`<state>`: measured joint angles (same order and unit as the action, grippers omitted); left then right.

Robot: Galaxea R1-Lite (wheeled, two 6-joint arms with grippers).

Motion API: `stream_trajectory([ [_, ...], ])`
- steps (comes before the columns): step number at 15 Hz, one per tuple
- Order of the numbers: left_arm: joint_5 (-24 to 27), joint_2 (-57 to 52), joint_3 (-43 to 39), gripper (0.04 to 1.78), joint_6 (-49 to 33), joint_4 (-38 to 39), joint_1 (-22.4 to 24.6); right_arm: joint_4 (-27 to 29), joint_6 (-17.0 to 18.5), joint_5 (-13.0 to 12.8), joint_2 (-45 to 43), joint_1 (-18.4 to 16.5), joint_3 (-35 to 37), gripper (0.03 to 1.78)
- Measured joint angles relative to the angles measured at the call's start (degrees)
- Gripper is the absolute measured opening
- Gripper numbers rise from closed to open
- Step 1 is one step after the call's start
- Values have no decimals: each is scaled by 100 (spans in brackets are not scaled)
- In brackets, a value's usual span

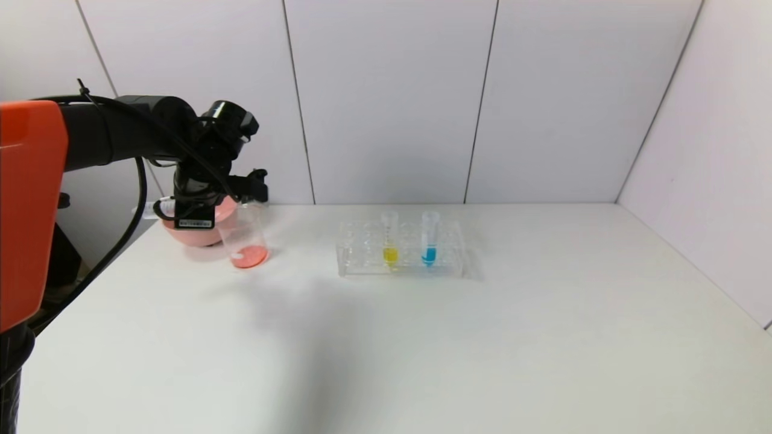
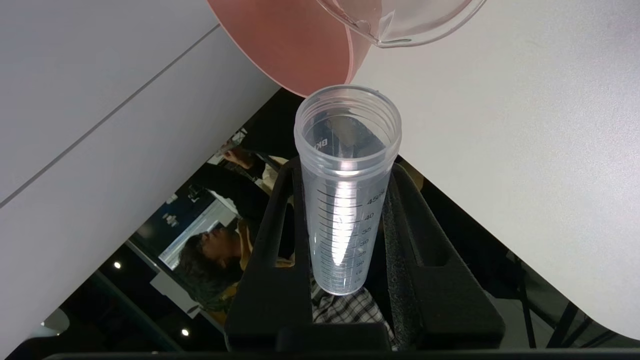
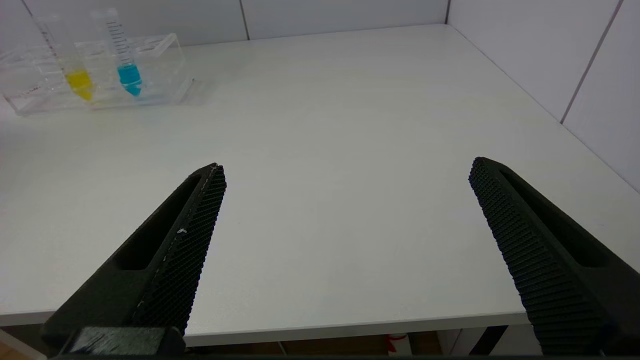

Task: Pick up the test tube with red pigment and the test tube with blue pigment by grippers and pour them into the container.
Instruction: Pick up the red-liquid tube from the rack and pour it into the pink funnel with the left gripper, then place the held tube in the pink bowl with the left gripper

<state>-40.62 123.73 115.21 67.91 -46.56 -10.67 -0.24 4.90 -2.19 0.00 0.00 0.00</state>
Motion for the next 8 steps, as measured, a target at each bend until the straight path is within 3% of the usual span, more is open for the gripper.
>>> stream_trajectory([
  [4,215,-28,0,44,-83,135,33,0,0,0,0,0,0,177],
  [8,1460,-249,-99,44,-885,571,244,0,0,2,0,0,0,177],
])
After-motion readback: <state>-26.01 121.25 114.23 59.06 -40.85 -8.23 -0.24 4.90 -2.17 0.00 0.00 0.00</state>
